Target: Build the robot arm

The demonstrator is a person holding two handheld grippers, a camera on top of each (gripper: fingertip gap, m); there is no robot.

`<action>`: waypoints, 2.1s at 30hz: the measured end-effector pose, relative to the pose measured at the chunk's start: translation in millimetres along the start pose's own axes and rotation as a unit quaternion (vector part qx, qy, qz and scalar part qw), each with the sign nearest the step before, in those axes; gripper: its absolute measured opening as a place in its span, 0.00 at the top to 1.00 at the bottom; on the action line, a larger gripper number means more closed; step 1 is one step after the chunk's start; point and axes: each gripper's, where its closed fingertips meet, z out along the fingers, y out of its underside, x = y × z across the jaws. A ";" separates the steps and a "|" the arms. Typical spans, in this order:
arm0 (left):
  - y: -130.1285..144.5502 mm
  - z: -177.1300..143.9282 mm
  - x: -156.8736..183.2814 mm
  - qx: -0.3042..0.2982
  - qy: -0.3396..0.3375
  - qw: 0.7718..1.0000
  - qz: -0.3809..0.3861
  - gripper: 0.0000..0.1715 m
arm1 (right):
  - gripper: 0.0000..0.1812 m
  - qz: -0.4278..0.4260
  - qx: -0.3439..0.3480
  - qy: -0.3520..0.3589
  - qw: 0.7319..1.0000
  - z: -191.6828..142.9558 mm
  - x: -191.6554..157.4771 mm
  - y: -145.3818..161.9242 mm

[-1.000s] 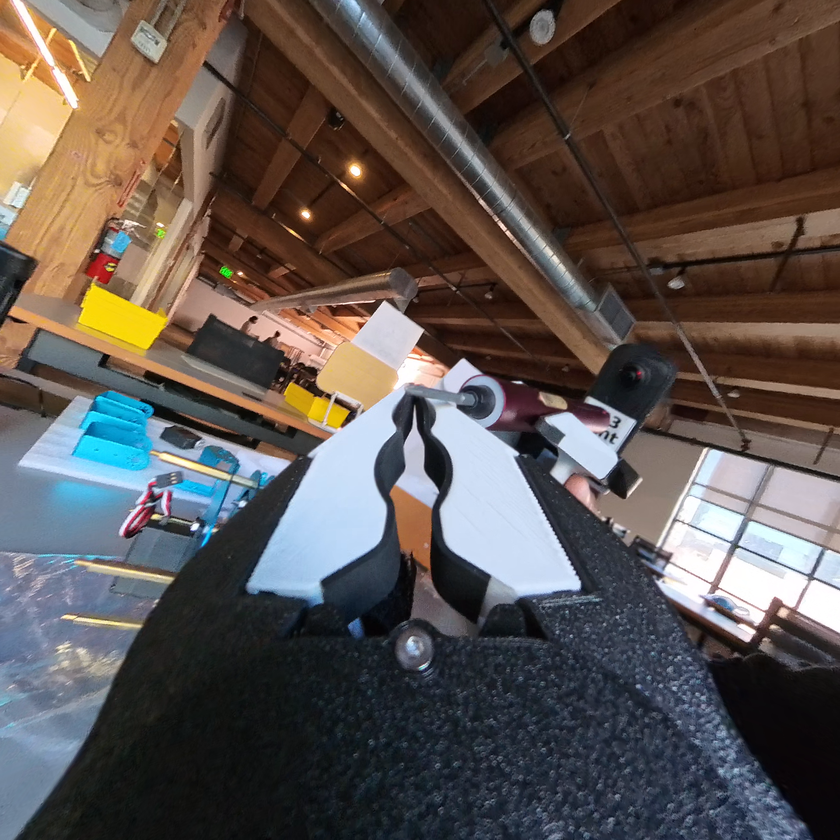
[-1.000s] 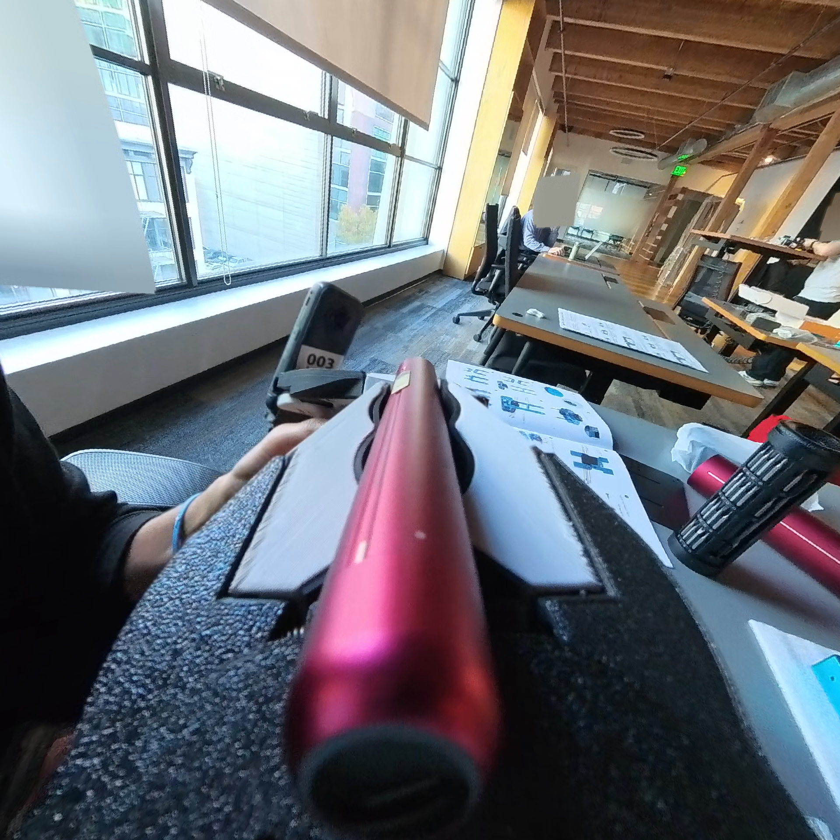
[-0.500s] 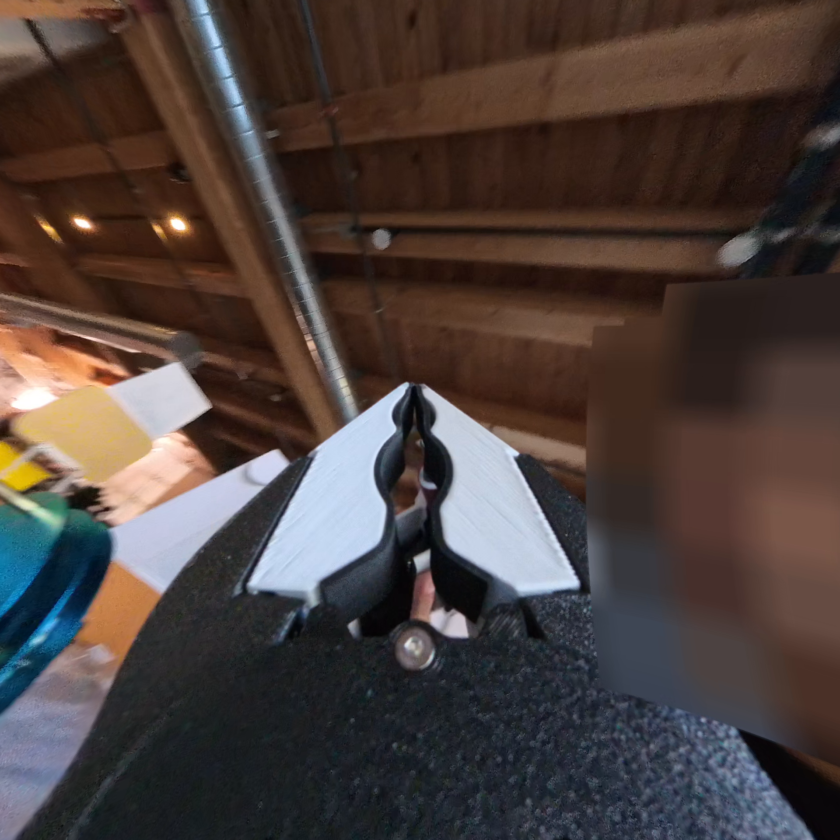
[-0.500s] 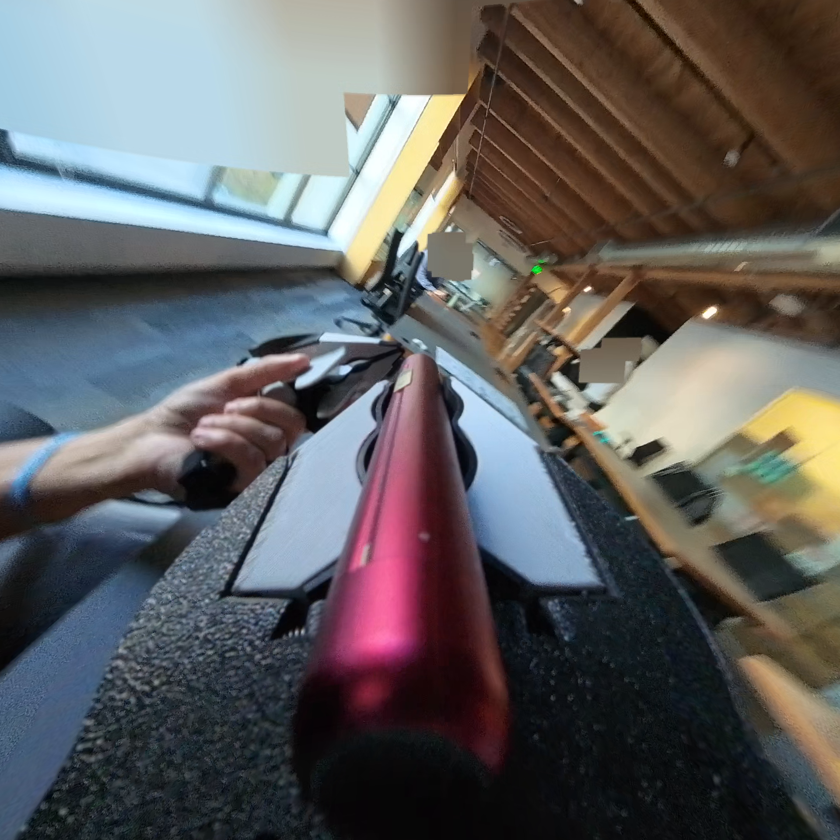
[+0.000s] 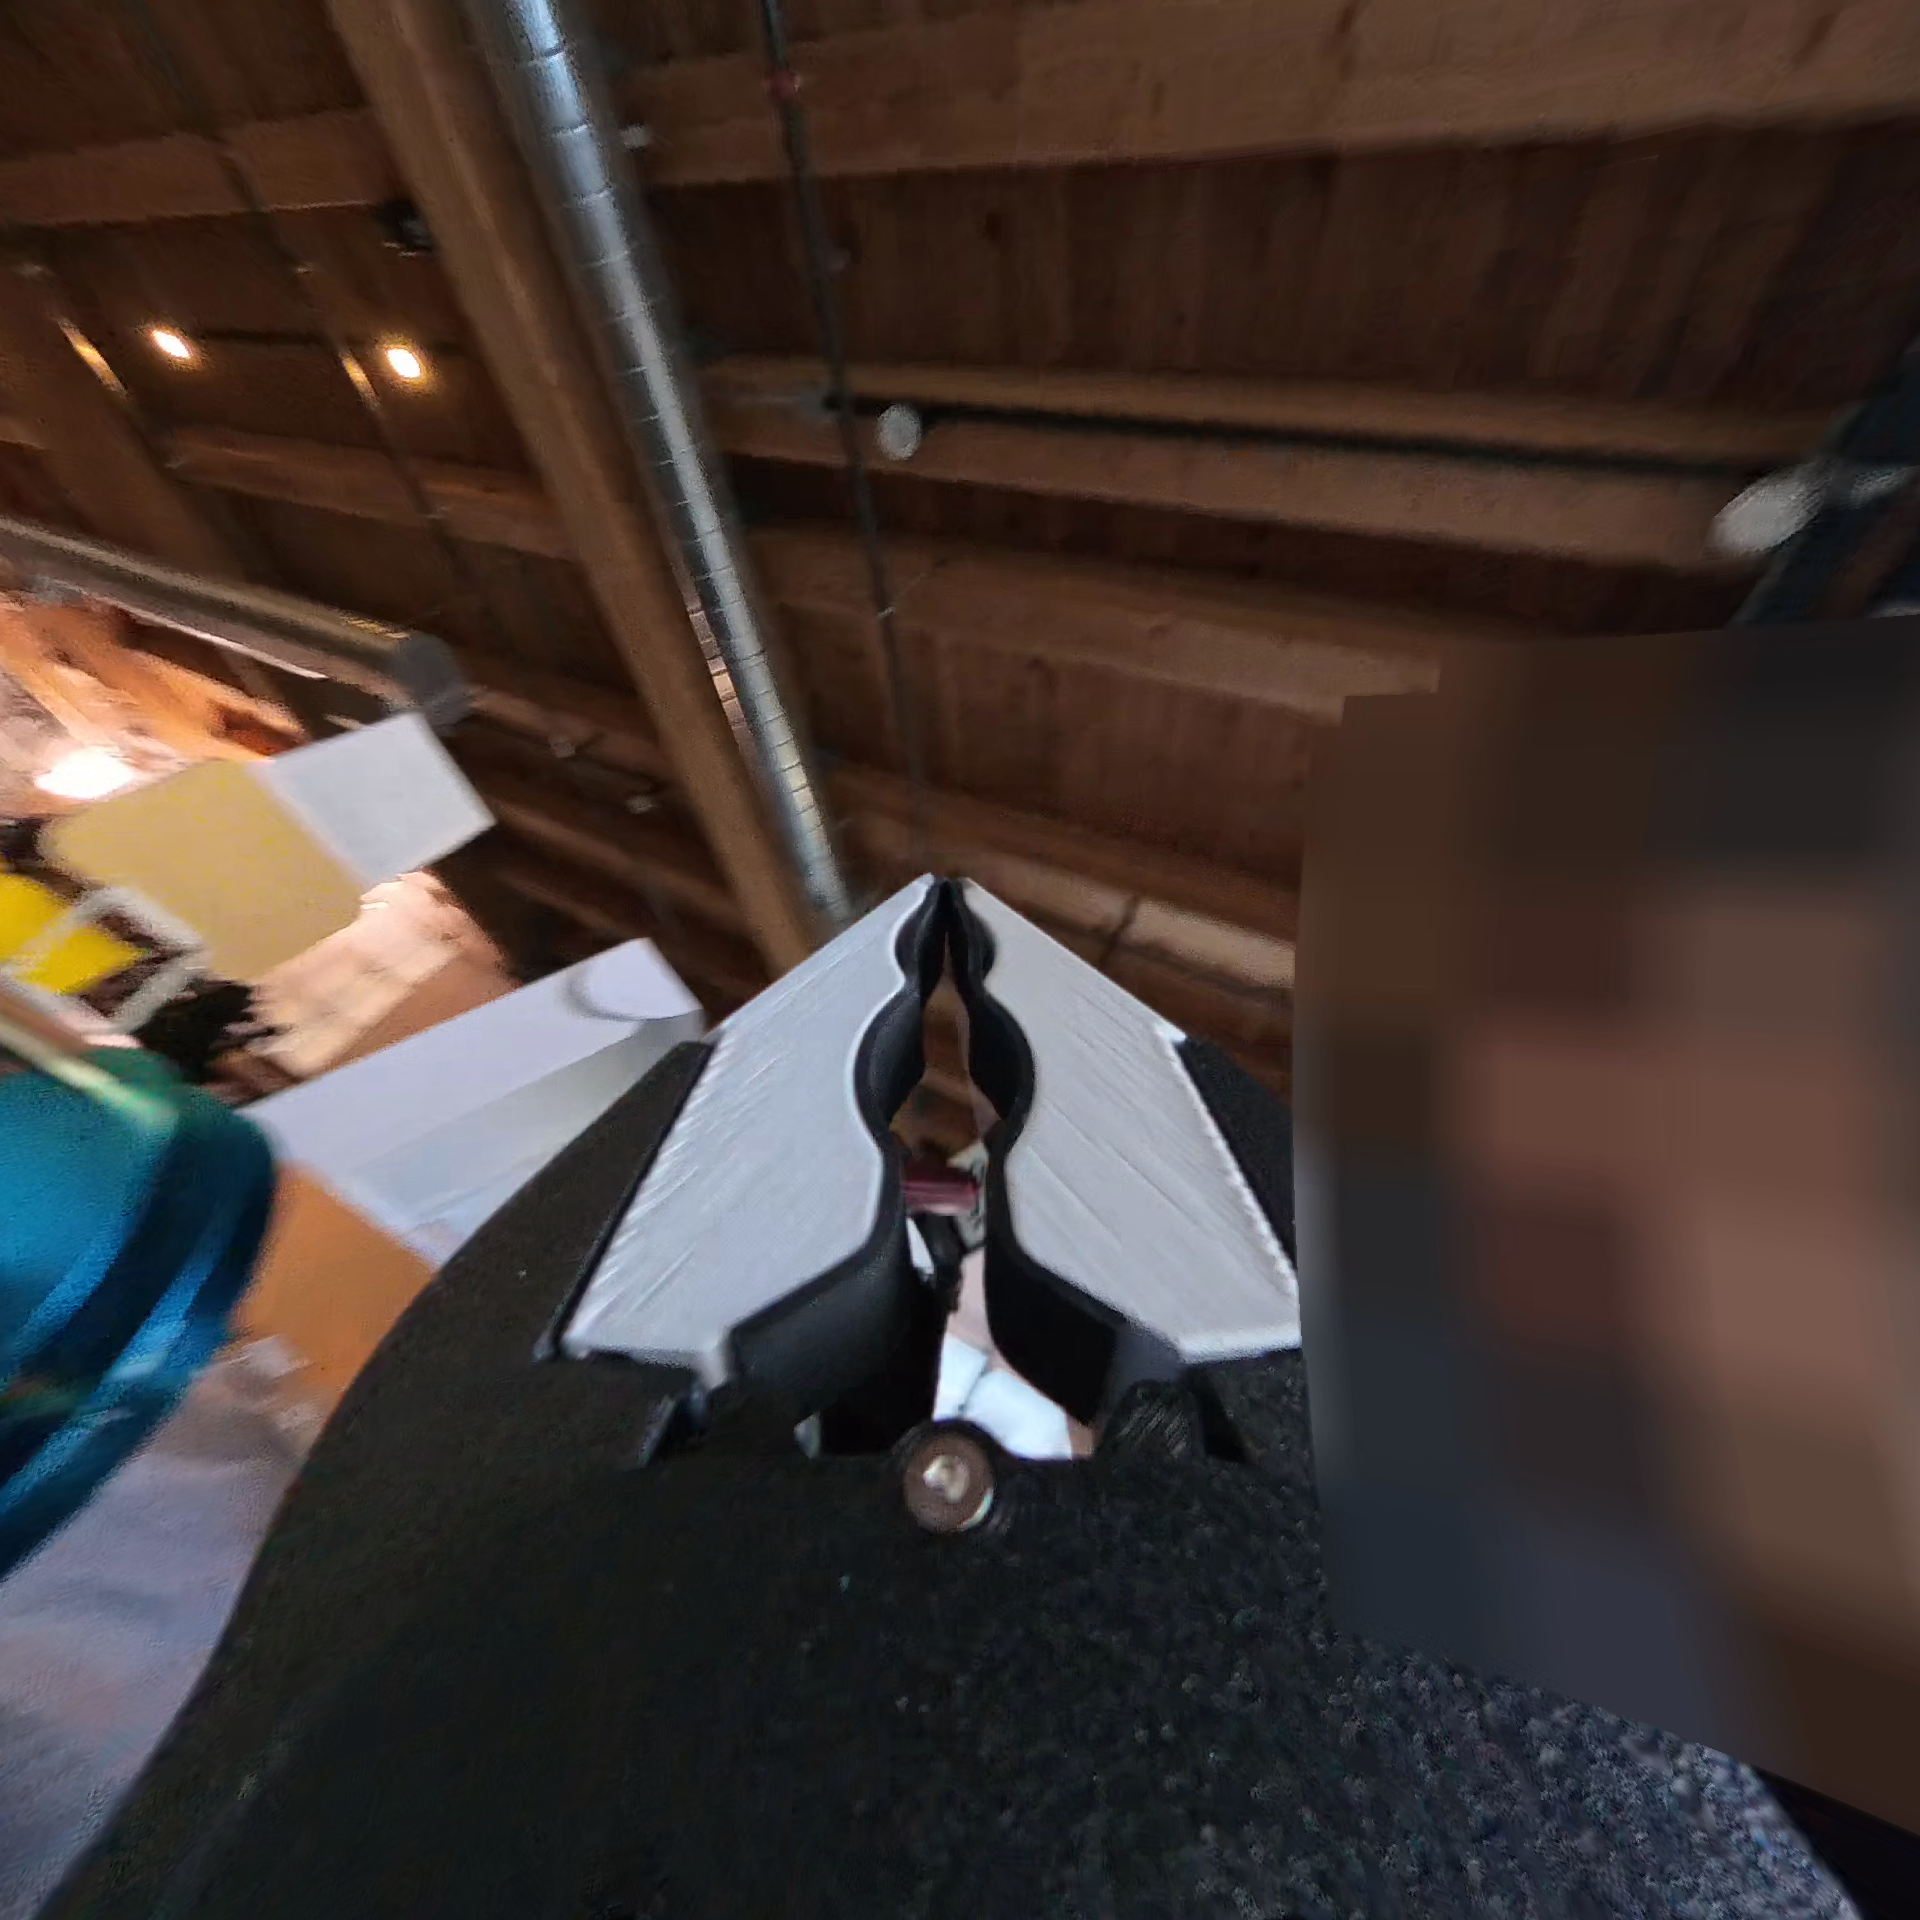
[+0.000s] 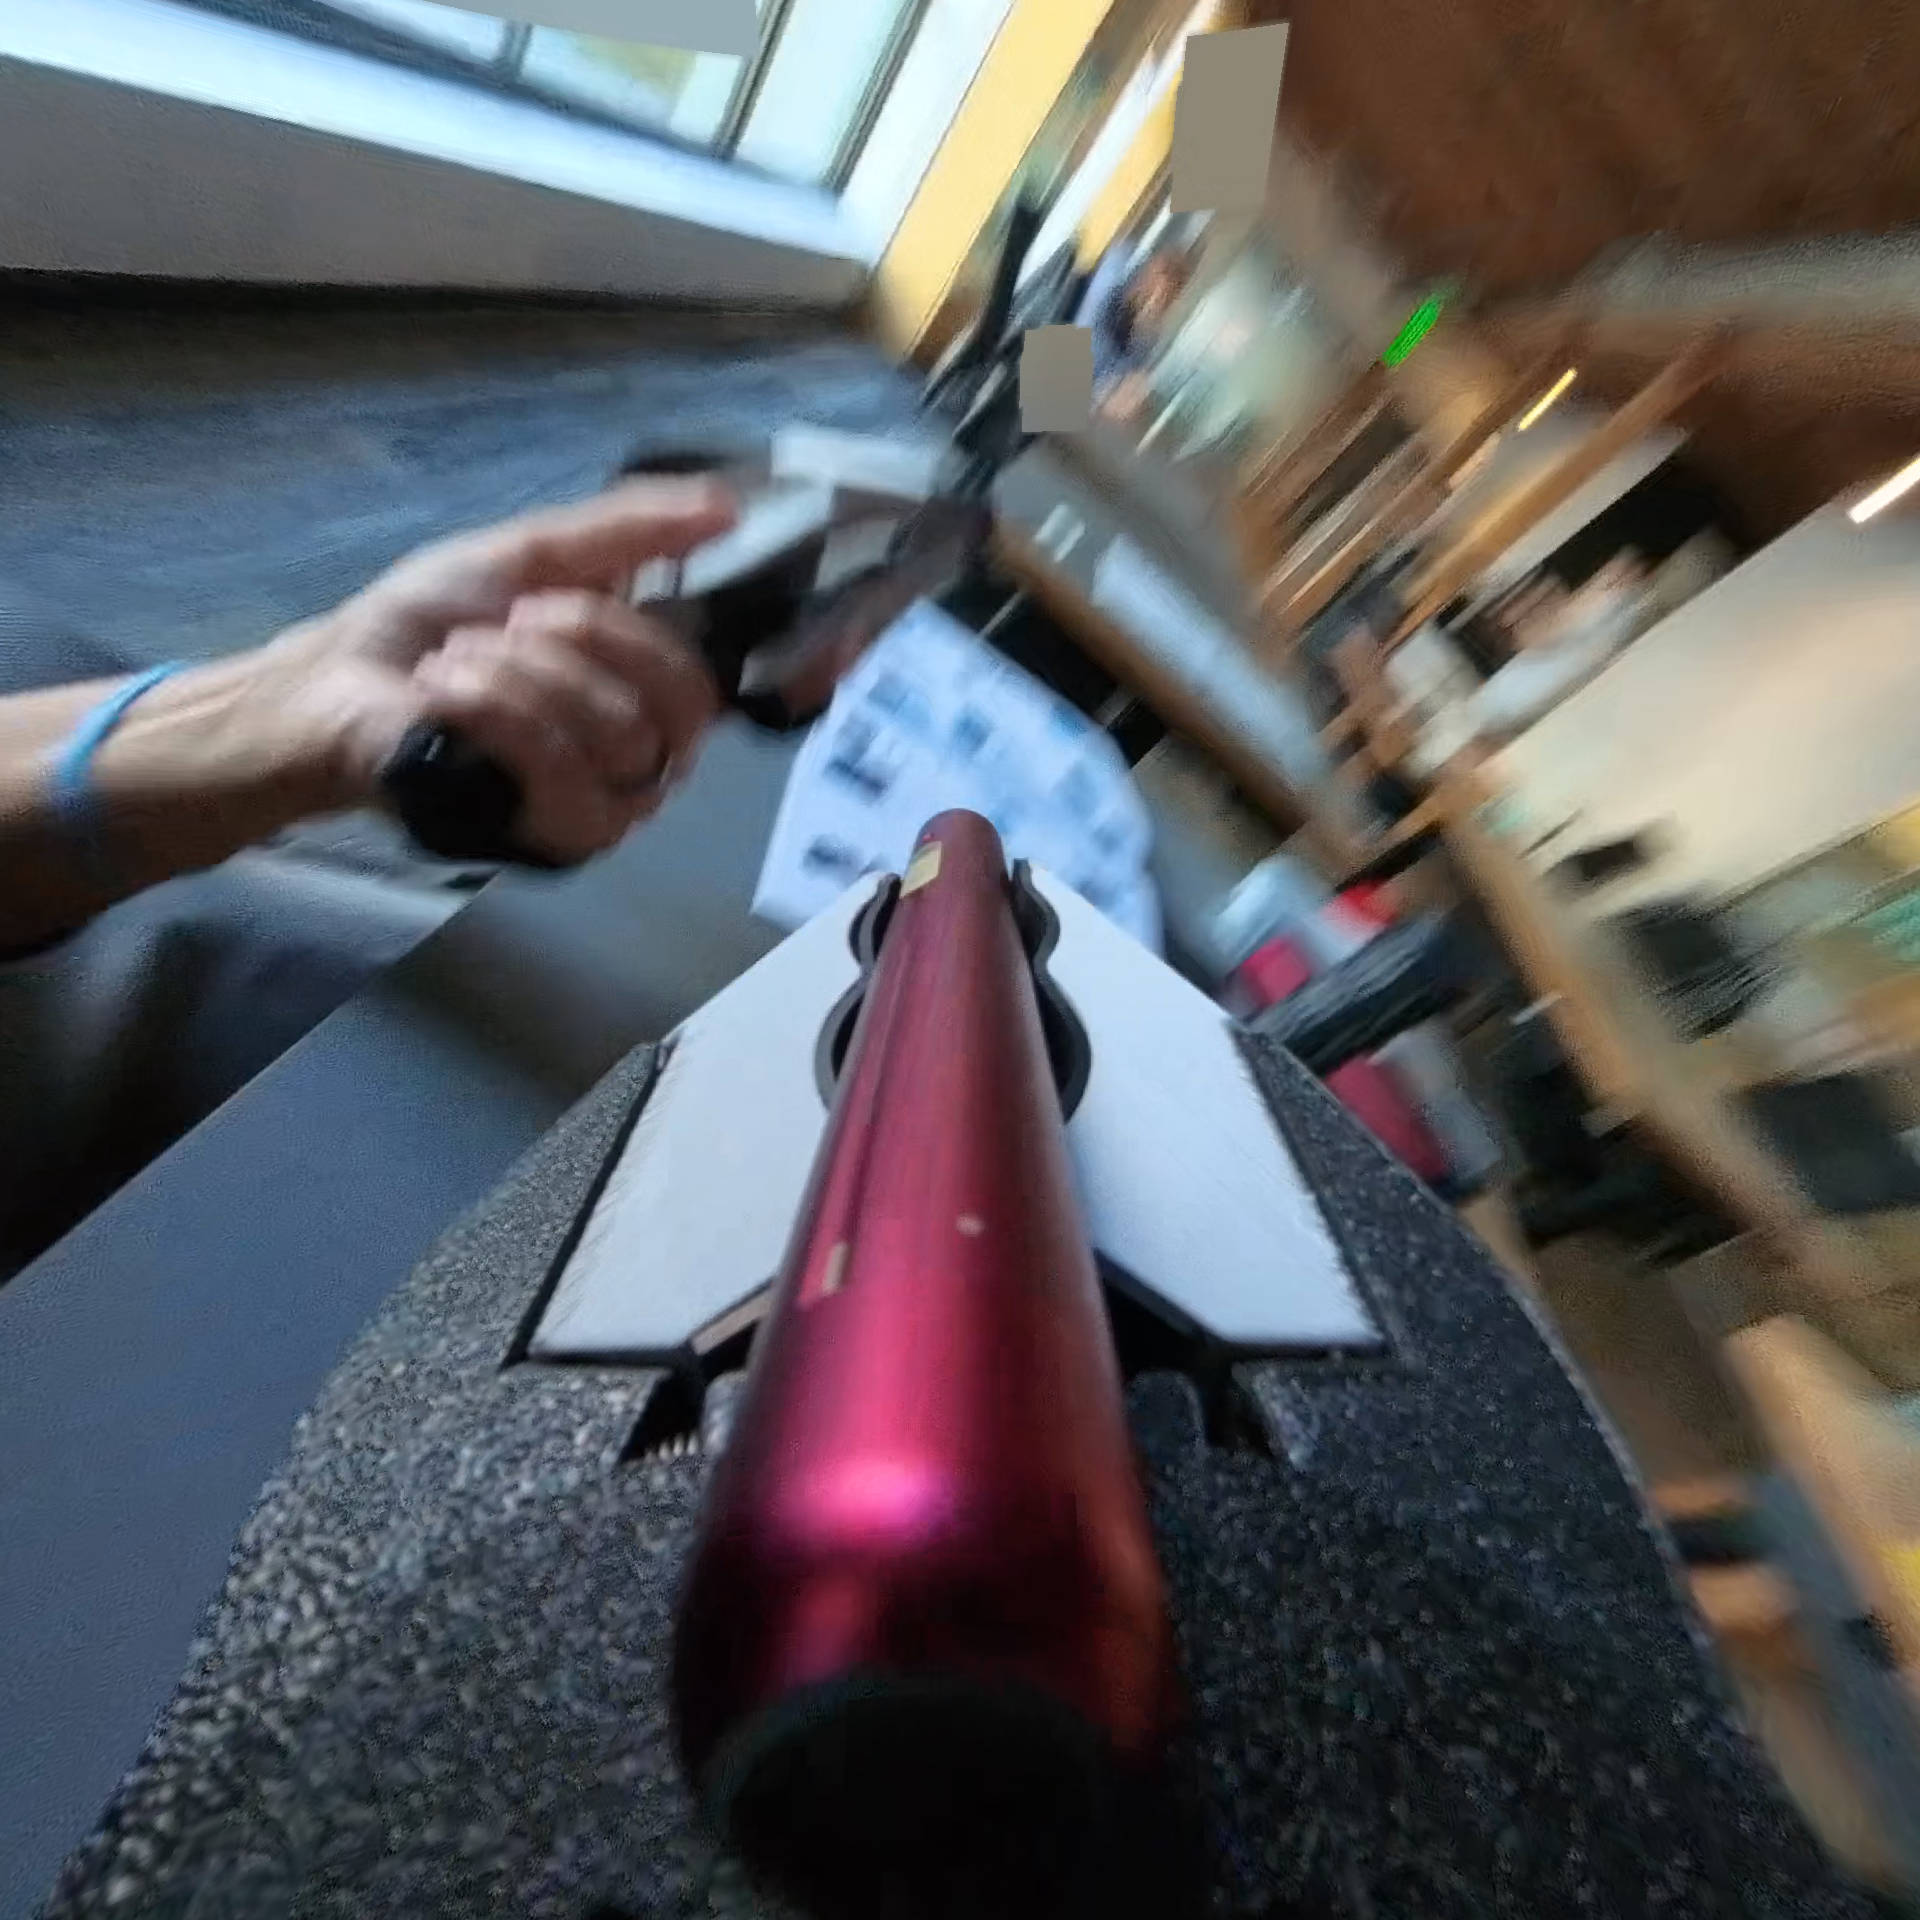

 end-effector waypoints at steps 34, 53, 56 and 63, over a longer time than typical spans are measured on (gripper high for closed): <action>-37.3 -47.3 -54.5 -0.071 -0.262 0.925 0.265 0.99 | 0.88 0.172 -0.108 -0.116 0.972 8.2 -47.2 146.7; -33.5 -45.8 -57.6 -0.079 -0.265 0.923 0.267 0.99 | 0.87 0.168 -0.120 -0.110 0.972 7.6 -45.0 150.4; -25.0 -50.4 -72.6 -0.122 -0.303 0.903 0.281 0.99 | 0.88 0.175 -0.127 -0.113 0.970 4.5 -43.1 152.1; -2.4 -40.0 -72.5 -0.173 -0.291 0.881 0.329 0.99 | 0.87 0.228 -0.132 -0.104 0.959 -10.2 -33.1 163.5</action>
